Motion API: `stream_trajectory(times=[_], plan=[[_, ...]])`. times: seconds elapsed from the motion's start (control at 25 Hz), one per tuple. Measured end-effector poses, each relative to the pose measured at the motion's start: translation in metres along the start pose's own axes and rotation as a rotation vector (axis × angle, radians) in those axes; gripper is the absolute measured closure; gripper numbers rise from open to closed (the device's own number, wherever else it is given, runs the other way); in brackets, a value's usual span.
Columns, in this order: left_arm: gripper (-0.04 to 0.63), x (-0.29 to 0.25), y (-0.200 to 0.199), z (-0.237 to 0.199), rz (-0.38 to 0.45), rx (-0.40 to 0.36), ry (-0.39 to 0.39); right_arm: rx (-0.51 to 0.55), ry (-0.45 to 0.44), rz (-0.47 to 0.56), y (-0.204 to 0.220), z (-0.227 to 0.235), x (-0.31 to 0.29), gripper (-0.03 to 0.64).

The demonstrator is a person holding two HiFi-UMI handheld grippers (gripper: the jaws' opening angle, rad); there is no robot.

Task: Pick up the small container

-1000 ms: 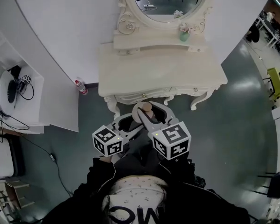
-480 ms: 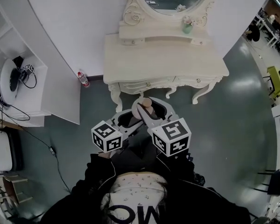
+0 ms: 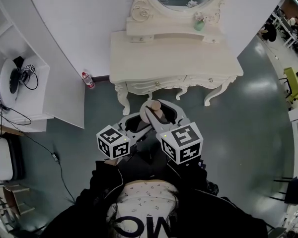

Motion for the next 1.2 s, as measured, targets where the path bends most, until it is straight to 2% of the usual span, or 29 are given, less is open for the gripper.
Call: stream_trajectory(times=[1.2], plan=[[0.379, -0.0057, -0.0031, 0.0027, -0.001, -0.008, 0.013, 0.016, 0.023, 0.009, -0.0027, 0.0007, 0.0058, 0.466]])
Point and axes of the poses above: the fingertips, and each gripper's own axes: x backward along the fingers, z to its right, y out of its underside, the point moved 10 cm from there along x, backward along the fingers, and after that the axes turned 11 degrees about -x, right-handed, at the moved point
